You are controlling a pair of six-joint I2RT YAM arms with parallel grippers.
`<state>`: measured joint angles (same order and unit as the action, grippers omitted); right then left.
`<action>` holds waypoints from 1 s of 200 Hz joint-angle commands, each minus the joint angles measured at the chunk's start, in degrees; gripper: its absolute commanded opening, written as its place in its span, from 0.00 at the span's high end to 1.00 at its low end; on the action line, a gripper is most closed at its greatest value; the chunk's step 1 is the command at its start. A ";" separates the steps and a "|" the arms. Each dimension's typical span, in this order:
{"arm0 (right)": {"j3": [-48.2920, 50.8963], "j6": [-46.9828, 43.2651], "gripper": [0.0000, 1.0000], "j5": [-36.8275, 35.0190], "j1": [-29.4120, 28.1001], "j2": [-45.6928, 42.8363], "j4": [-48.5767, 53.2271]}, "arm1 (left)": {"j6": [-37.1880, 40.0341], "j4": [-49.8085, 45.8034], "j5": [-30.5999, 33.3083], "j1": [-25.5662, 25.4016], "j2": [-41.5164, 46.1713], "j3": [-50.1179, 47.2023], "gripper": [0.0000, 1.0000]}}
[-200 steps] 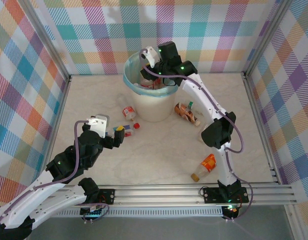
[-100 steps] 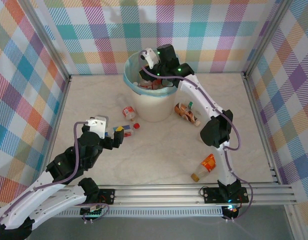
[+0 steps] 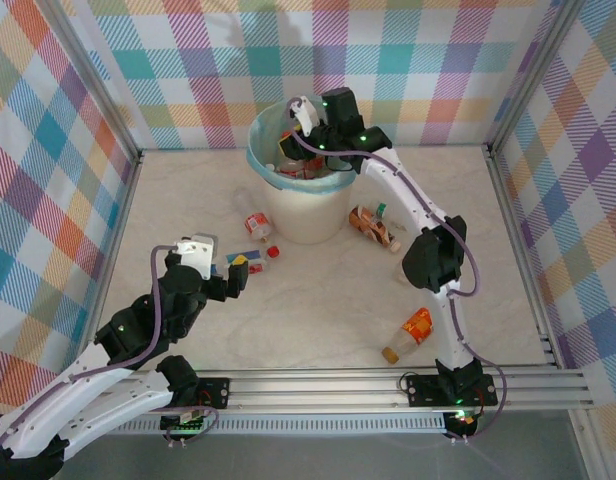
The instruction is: Put the plastic bottles in the bin
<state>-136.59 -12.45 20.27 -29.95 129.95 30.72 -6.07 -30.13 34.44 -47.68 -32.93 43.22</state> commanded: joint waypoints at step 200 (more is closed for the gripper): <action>-3.43 18.77 0.34 21.91 0.95 -6.21 1.58 | -4.45 -1.85 4.78 0.53 -1.44 1.60 0.00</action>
<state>-140.14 2.61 36.40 -29.08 123.90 33.58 -8.62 -30.15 36.86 -47.68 -34.54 43.20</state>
